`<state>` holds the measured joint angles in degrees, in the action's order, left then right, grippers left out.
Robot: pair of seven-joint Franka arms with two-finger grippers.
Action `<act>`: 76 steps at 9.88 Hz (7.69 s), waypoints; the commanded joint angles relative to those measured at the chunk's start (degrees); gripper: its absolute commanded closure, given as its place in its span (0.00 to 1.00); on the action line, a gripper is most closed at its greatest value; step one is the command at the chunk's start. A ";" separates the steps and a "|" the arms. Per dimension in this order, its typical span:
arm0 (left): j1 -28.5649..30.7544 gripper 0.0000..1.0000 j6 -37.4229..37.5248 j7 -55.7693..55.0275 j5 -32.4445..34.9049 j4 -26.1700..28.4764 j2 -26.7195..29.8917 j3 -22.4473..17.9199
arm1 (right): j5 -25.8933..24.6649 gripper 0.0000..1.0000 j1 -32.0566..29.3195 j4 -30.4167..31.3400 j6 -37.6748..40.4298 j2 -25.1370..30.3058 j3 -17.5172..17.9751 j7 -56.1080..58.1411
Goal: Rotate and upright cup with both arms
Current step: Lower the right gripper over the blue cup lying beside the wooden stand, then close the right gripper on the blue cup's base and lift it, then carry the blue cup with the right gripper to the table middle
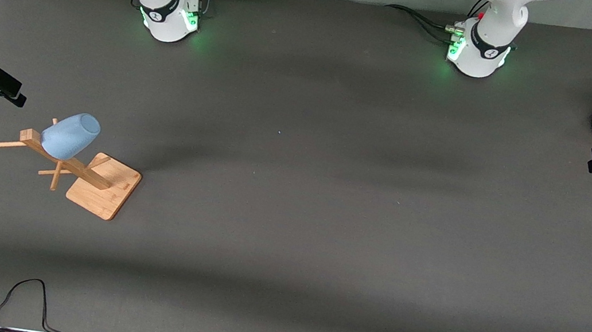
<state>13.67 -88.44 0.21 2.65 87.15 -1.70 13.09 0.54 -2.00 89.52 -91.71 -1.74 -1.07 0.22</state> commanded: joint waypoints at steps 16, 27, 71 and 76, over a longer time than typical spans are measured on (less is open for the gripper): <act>-0.66 0.00 -2.26 0.14 0.43 -2.51 -0.58 1.77 | 5.00 0.00 2.27 2.74 1.27 0.15 -0.69 -57.44; -0.66 0.00 -1.73 0.23 0.60 -2.42 -0.76 1.77 | 5.09 0.00 2.71 5.93 -7.33 -7.57 -1.66 -56.82; 5.93 0.00 -1.73 -0.82 -2.19 -1.89 -4.63 1.15 | -6.42 0.53 59.39 -7.25 -37.84 -43.77 -1.75 -140.66; 5.94 0.00 -1.21 -1.35 -2.57 -1.63 -4.98 1.24 | -6.69 0.52 59.31 -7.25 -39.95 -47.30 -1.83 -145.68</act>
<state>19.91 -90.51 -0.06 0.15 85.71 -6.62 13.94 -4.60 56.83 83.78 -131.67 -47.31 -2.45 -142.53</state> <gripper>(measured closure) 0.000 0.181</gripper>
